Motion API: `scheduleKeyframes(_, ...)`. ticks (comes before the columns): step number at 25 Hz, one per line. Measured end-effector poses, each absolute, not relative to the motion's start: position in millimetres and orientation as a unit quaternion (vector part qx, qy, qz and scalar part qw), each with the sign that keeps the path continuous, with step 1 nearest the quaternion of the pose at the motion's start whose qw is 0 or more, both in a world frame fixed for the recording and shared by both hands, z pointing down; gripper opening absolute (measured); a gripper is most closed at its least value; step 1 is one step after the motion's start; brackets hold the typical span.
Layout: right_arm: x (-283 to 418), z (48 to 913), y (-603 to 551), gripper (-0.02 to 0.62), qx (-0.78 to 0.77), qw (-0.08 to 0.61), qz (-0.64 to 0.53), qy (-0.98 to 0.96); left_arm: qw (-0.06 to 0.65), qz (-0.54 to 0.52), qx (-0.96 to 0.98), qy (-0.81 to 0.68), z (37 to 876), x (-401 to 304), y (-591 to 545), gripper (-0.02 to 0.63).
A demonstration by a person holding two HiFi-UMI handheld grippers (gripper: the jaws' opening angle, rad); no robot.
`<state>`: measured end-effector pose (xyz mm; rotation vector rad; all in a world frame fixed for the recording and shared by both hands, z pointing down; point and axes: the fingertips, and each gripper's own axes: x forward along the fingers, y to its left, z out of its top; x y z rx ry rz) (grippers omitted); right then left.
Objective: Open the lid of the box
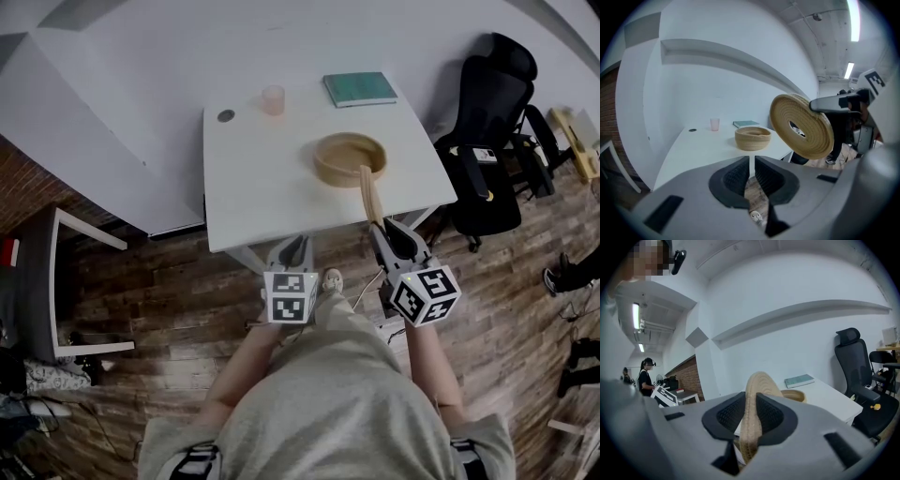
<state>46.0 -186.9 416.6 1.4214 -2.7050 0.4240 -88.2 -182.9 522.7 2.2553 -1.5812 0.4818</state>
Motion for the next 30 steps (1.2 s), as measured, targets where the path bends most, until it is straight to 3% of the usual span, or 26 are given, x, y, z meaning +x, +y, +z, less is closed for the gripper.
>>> scheduleKeyframes(30,18,425,-108,0.077,0.425,0.029,0.143,-0.893,0.169,0.142,0.804,-0.552,490,-98,-110,0.025)
